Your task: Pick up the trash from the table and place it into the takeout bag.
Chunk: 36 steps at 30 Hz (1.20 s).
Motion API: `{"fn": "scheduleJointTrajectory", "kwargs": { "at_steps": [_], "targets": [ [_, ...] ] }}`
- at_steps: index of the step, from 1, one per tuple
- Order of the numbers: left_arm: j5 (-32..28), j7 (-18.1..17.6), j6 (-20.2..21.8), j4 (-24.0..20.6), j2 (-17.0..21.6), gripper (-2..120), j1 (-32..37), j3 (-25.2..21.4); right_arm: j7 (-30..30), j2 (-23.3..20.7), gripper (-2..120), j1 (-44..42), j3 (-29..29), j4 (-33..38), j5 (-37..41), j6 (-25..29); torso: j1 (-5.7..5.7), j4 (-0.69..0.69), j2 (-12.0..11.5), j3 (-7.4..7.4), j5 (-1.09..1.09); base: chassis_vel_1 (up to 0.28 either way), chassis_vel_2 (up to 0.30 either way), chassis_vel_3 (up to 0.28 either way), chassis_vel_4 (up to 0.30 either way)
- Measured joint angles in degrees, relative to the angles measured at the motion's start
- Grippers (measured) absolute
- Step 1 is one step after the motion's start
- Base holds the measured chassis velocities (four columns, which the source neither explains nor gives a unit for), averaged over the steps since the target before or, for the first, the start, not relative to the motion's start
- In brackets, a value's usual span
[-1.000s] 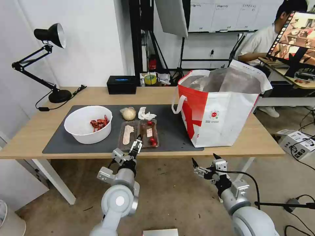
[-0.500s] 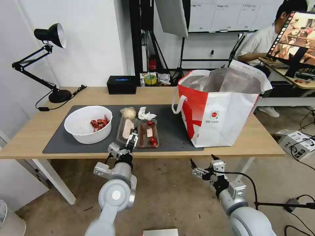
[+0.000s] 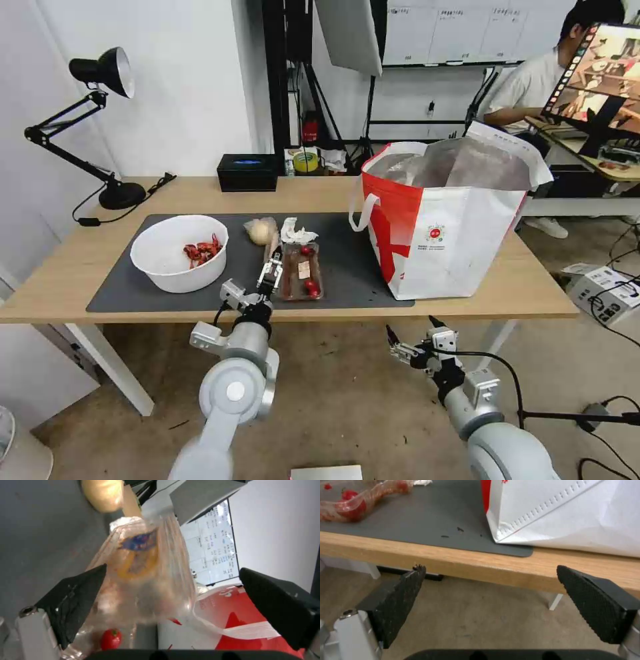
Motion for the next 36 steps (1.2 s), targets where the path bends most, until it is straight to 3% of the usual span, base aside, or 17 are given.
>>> {"fn": "scheduleJointTrajectory", "kwargs": {
  "at_steps": [13,21,24,25,28,29,32,36],
  "targets": [
    [1.1,0.0,0.6,2.8,-0.3,100,-3.1,2.9,0.0,-0.6,100,-0.7,-0.2,1.3,-0.1,0.0,0.0,0.0,0.0,0.0,0.0,0.0,0.0,0.0,0.0],
    [4.5,0.2,4.1,1.7,2.2,100,-3.1,3.2,0.0,-0.7,100,-1.1,0.9,2.5,0.3,0.2,0.0,0.0,0.0,0.0,0.0,0.0,0.0,0.0,0.0],
    [12.1,4.8,5.2,0.8,5.2,100,-2.0,2.9,0.0,-1.1,100,-0.8,1.0,2.7,2.0,0.4,0.0,0.0,0.0,0.0,0.0,0.0,0.0,0.0,0.0],
    [12.1,4.8,5.2,0.8,5.2,100,-2.0,2.9,0.0,-1.1,100,-0.8,1.0,2.7,2.0,0.4,0.0,0.0,0.0,0.0,0.0,0.0,0.0,0.0,0.0],
    [22.9,13.4,4.6,1.1,11.4,99,-1.3,3.0,-0.3,-1.8,100,-0.1,1.0,2.6,5.2,1.6,0.0,0.0,0.0,0.0,0.0,0.0,0.0,0.0,0.0],
    [22.9,13.4,4.6,1.1,11.4,99,-1.3,3.0,-0.3,-1.8,100,-0.1,1.0,2.6,5.2,1.6,0.0,0.0,0.0,0.0,0.0,0.0,0.0,0.0,0.0],
    [29.2,18.5,2.6,3.5,15.8,96,-1.0,2.7,-0.6,-2.0,100,0.8,0.8,2.3,6.9,2.4,0.0,0.0,0.0,0.0,-0.01,0.0,0.0,0.0,0.0],
    [32.0,22.0,1.2,4.9,17.8,92,-1.2,2.4,-0.7,-2.2,100,1.5,0.6,2.0,8.0,2.7,0.0,0.01,0.0,0.0,-0.01,0.0,0.0,0.0,0.0]
  ]
}}
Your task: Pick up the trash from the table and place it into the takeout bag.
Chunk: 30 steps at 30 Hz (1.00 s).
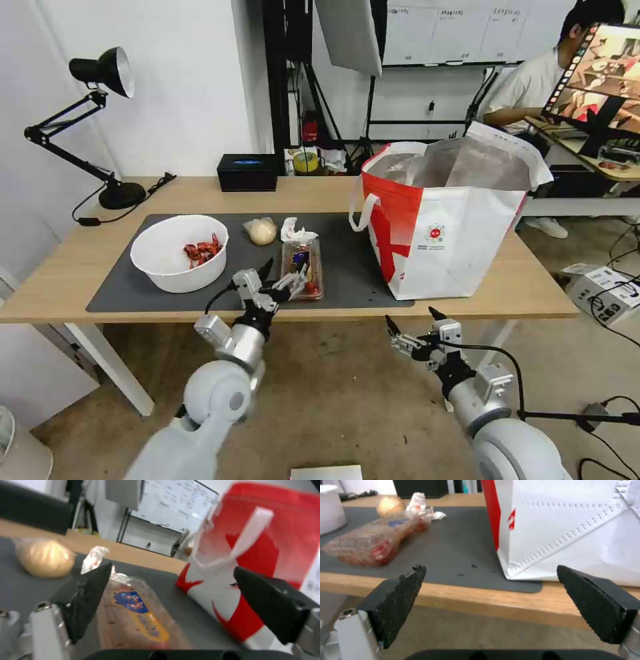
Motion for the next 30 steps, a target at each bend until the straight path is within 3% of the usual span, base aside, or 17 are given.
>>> {"fn": "scheduleJointTrajectory", "kwargs": {
  "at_steps": [3,7,8,11,16,19,20,23,26,30],
  "targets": [
    [4.1,4.9,-1.3,2.2,2.3,82,-1.7,0.2,-0.1,-0.2,100,0.9,-0.6,-0.2,2.8,0.4,0.0,0.0,0.0,0.0,0.0,0.0,0.0,0.0,0.0],
    [7.4,7.7,-2.2,5.2,4.9,68,-4.8,1.5,-0.2,-0.2,100,1.8,-1.2,-0.3,4.4,0.9,0.0,-0.01,0.0,0.0,0.0,0.0,0.0,0.0,0.0],
    [7.4,7.7,-2.2,5.2,4.9,68,-4.8,1.5,-0.2,-0.2,100,1.8,-1.2,-0.3,4.4,0.9,0.0,-0.01,0.0,0.0,0.0,0.0,0.0,0.0,0.0],
    [7.8,9.7,-1.9,7.6,8.0,51,-7.2,3.1,-0.4,-0.3,100,2.8,-1.6,-0.4,5.9,1.1,0.0,-0.01,0.0,0.0,0.0,0.0,0.0,0.0,0.0],
    [7.9,12.4,-1.1,9.3,10.8,38,-8.9,4.2,-0.8,-0.5,100,4.1,-1.8,-0.6,8.8,1.5,0.0,-0.01,0.0,0.0,0.0,0.0,0.0,0.0,0.0],
    [8.6,16.2,-1.0,10.8,12.3,23,-10.6,5.0,-1.7,-0.6,100,5.1,-2.1,-1.6,10.5,3.1,0.0,-0.01,0.0,0.0,0.01,0.0,0.0,0.0,0.0],
    [8.6,16.2,-1.0,10.8,12.3,23,-10.6,5.0,-1.7,-0.6,100,5.1,-2.1,-1.6,10.5,3.1,0.0,-0.01,0.0,0.0,0.01,0.0,0.0,0.0,0.0],
    [8.9,21.3,-1.0,12.8,13.7,8,-12.7,6.0,-2.0,-0.3,100,5.8,-2.4,-2.4,10.7,3.5,0.0,-0.01,0.0,0.0,0.01,0.0,0.0,0.0,0.0],
    [9.0,23.0,-1.0,14.1,14.3,0,-14.2,6.9,-2.1,-0.2,100,6.4,-2.7,-3.0,10.7,3.5,0.0,-0.01,0.0,0.0,0.0,0.0,0.0,0.0,0.0],
    [8.8,23.7,-1.0,15.1,14.6,0,-15.4,7.6,-2.1,-0.2,100,7.0,-3.0,-3.5,11.0,3.6,0.01,-0.01,0.0,0.0,0.01,0.0,0.0,0.0,0.0]
  ]
}}
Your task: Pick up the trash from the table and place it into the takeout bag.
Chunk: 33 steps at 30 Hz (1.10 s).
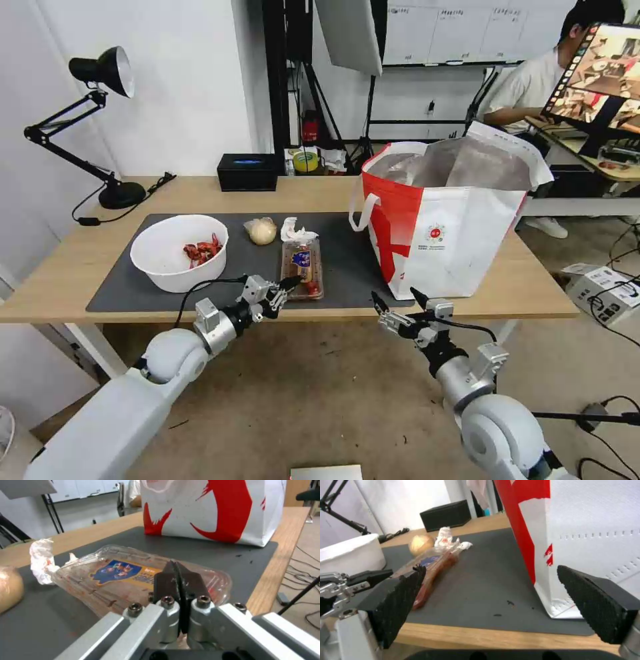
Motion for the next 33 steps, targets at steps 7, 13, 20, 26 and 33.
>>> {"fn": "scheduleJointTrajectory", "kwargs": {
  "at_steps": [7,13,20,26,33],
  "targets": [
    [2.0,3.7,1.9,1.8,1.2,0,-2.2,0.6,-0.5,-0.1,100,2.7,-1.2,-1.9,4.6,0.7,0.0,0.0,0.0,-0.01,0.0,0.0,0.0,0.0,0.0],
    [1.9,3.8,2.0,2.2,2.3,0,-3.0,1.1,-0.5,0.1,100,5.2,-2.8,-3.2,9.9,1.1,0.0,0.0,0.0,-0.01,0.0,0.0,0.0,0.0,0.0],
    [1.0,3.7,1.9,2.3,2.9,0,-3.4,1.8,1.6,0.2,100,10.5,-5.5,-4.2,23.7,-2.6,0.0,0.0,0.0,0.0,0.0,0.0,0.0,0.0,0.0],
    [0.7,3.7,1.7,2.4,2.9,0,-3.2,1.8,4.8,0.6,100,17.2,-7.2,-5.7,33.6,-6.3,0.0,0.01,0.0,0.0,0.0,0.0,0.0,0.0,0.0],
    [0.4,3.7,1.0,2.1,3.1,0,-2.7,1.4,9.3,1.2,100,24.9,-10.1,-9.4,41.1,-9.9,0.0,0.01,0.0,0.0,0.0,0.0,0.0,0.0,0.0]
  ]
}}
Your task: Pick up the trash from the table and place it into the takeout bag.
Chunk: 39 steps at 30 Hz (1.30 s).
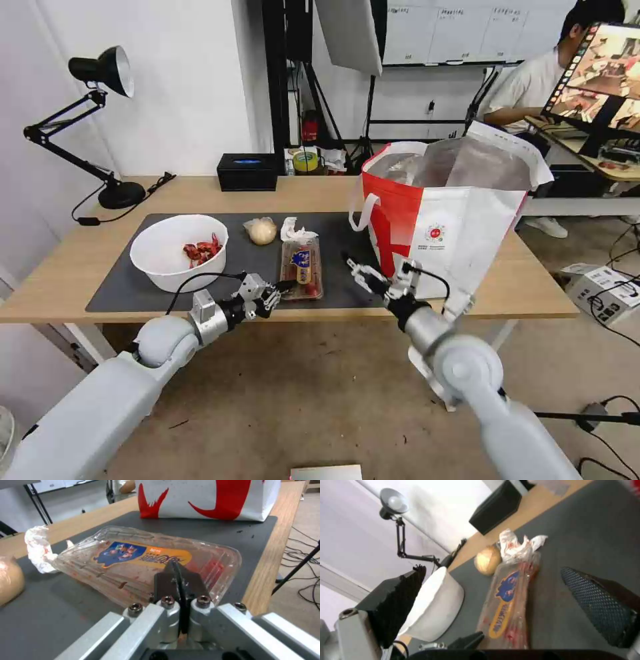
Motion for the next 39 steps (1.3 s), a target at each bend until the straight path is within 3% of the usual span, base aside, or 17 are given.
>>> {"fn": "scheduleJointTrajectory", "kwargs": {
  "at_steps": [11,39],
  "targets": [
    [-0.4,-0.1,-0.7,-0.9,0.0,0,1.9,-1.4,16.1,3.8,100,10.9,-4.3,-6.5,8.8,-9.4,0.0,0.0,0.0,0.0,0.0,0.0,0.0,0.0,0.0],
    [-1.3,0.4,-1.3,-1.4,-0.3,0,2.9,-1.8,17.7,8.4,100,19.4,-8.0,-17.3,10.9,-18.9,-0.01,0.0,0.0,0.0,0.0,0.0,0.0,0.0,0.0]
  ]
}}
